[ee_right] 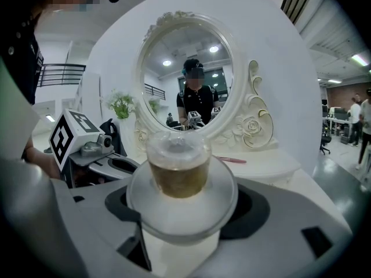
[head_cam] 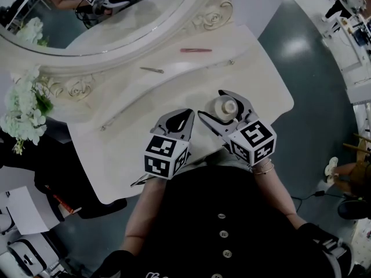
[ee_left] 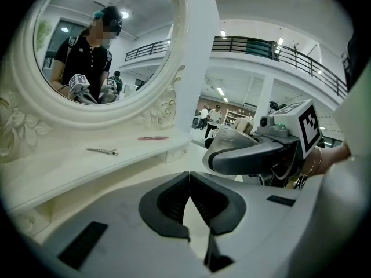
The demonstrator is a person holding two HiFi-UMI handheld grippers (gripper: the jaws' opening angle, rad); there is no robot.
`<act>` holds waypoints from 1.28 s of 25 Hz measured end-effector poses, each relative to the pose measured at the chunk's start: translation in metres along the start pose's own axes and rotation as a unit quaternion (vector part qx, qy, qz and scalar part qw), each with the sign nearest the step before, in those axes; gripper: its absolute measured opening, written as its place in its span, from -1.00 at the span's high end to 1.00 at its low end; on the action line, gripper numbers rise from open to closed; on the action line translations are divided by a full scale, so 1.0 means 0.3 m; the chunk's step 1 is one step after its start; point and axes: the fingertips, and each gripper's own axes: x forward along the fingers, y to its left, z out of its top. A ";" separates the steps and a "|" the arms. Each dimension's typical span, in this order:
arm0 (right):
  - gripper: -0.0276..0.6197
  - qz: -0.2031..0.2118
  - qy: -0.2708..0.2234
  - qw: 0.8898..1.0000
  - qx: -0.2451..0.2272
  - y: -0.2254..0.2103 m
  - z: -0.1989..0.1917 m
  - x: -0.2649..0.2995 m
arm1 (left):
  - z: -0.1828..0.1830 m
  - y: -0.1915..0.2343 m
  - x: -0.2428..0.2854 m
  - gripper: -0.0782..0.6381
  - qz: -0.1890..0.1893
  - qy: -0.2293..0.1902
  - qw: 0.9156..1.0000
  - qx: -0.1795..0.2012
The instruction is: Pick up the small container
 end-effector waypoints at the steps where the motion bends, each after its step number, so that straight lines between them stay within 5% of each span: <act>1: -0.14 0.000 0.000 1.000 -0.001 0.000 0.000 0.000 | -0.001 0.000 0.000 0.75 0.000 0.000 1.000 0.000; 32: -0.14 -0.011 -0.002 1.000 -0.009 -0.022 0.006 0.011 | -0.001 0.032 0.007 0.75 0.009 -0.001 1.000 -0.004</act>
